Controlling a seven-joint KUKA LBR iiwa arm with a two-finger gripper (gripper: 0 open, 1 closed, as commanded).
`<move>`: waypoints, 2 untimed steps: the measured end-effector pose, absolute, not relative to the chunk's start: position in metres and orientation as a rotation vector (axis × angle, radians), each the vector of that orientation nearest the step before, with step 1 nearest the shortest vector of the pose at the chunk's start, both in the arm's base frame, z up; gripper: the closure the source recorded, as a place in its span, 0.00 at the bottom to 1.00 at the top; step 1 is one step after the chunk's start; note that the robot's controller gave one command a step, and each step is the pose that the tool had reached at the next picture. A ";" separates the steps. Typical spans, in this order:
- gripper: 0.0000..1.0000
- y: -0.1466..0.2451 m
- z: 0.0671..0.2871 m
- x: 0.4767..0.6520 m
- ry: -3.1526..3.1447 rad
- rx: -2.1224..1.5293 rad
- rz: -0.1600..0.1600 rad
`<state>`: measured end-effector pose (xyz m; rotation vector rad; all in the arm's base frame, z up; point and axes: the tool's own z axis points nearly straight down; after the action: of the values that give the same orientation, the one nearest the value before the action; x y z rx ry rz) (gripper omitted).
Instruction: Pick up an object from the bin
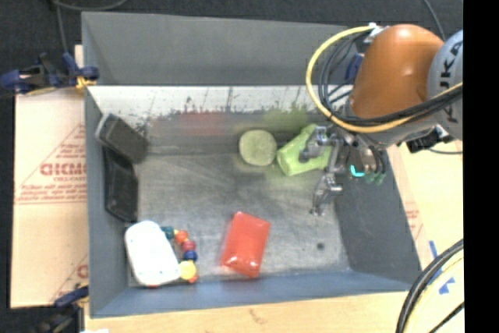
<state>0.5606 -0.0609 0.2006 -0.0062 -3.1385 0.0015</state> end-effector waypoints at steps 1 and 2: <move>0.00 -0.061 0.204 0.562 -3.146 -0.004 0.003; 0.00 -0.061 0.204 0.562 -3.146 -0.004 0.003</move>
Offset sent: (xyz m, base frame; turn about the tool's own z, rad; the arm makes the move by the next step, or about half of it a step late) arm 0.0348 -0.0128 0.0081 0.1968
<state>0.5624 -0.0608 0.2045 -0.0041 -3.1461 0.0028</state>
